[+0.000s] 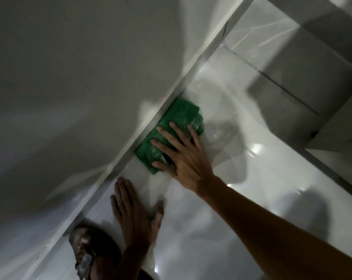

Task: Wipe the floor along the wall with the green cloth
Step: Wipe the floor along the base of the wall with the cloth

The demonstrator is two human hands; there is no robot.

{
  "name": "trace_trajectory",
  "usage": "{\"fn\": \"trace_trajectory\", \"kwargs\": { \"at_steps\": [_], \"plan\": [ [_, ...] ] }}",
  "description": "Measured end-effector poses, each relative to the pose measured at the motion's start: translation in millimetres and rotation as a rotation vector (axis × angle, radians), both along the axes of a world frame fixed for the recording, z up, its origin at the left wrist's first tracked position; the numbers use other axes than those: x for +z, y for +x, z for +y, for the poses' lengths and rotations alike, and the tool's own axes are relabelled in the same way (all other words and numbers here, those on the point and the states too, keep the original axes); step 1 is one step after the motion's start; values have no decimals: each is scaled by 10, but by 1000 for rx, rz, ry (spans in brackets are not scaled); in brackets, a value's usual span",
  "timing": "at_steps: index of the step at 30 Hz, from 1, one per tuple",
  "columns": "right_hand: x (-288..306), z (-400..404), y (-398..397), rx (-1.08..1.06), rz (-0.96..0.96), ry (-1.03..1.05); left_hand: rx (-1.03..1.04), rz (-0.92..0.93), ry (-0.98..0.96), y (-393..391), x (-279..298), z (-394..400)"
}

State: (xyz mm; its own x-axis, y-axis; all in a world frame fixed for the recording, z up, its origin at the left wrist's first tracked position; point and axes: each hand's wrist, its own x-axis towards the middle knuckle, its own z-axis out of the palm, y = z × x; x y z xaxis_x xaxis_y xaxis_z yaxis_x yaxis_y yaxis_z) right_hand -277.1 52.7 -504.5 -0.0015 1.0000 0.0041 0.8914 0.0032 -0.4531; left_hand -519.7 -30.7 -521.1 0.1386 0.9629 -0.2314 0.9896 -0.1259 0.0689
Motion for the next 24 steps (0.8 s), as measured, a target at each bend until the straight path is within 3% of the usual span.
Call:
{"fn": "trace_trajectory", "kwargs": {
  "at_steps": [4, 7, 9, 12, 16, 21, 24],
  "plan": [
    [26, 262, 411, -312, -77, -50, -35, 10, 4, -60, -20, 19],
    [149, 405, 134, -464, 15, -57, -22, -8, -1, -52, -1, 26],
    [181, 281, -179, -413, 93, -26, -27, -34, -16, -32, 40, 41],
    [171, -12, -494, -169, 111, -37, -12, -48, -86, -76, 101, 54],
    [68, -32, -293, -89, 75, -5, -22, -26, -115, -228, 110, 56],
    [149, 422, 86, -553, 59, 49, -11, -8, -70, -233, 10, 39],
    [204, 525, -90, -622, 133, 40, -6, 11, -53, -246, -23, 34]
  ]
}}
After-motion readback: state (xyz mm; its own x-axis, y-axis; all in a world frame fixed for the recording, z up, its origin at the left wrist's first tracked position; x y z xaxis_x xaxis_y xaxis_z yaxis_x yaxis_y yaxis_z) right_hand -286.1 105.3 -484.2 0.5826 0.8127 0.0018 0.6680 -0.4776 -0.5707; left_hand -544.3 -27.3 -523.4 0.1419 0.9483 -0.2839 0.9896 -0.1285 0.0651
